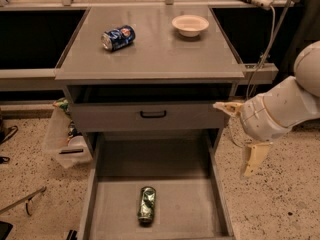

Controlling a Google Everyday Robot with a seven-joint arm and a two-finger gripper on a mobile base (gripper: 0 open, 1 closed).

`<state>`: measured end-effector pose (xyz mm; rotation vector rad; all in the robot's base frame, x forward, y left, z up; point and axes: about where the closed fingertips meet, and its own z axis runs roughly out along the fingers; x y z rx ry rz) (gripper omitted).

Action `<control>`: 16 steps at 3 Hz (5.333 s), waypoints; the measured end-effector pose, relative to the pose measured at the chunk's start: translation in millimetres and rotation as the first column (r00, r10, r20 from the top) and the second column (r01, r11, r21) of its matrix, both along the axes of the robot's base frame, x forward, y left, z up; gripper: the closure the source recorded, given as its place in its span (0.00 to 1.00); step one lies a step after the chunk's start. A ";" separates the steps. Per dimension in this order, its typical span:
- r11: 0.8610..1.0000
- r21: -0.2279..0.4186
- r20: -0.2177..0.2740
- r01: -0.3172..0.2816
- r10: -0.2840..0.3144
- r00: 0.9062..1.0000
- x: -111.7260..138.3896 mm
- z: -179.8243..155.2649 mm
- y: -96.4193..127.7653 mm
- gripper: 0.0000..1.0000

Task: Pick green can from middle drawer and place on counter

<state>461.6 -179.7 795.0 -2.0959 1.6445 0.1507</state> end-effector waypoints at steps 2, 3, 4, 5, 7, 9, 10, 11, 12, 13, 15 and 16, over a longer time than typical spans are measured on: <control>0.977 0.048 0.072 -0.209 0.205 0.976 14.0 -122.0 49.2 0.00; 0.963 0.067 0.088 -0.260 0.254 0.963 29.3 -183.1 71.9 0.00; 0.954 0.086 0.018 -0.286 0.286 0.958 34.4 -245.1 95.0 0.00; 0.954 0.086 0.018 -0.286 0.286 0.958 34.4 -245.2 95.2 0.00; 0.901 0.099 0.052 -0.422 0.419 0.907 38.5 -294.0 154.8 0.00; 0.849 0.052 0.062 -0.525 0.522 0.851 39.5 -373.4 193.7 0.00; 0.852 0.009 0.049 -0.524 0.523 0.851 42.7 -401.9 196.2 0.00; 0.855 -0.010 0.050 -0.519 0.518 0.854 39.7 -414.0 201.5 0.00; 0.848 -0.028 0.052 -0.530 0.530 0.846 28.4 -408.4 216.5 0.00; 0.835 -0.028 0.020 -0.549 0.550 0.835 20.1 -408.7 231.5 0.00; 0.827 -0.003 -0.069 -0.562 0.560 0.825 14.0 -432.9 240.1 0.00; 0.827 -0.002 -0.072 -0.562 0.560 0.825 13.9 -433.7 240.2 0.17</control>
Offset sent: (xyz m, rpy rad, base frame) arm 0.0314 0.0791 -0.2078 0.0901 -0.1240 0.3315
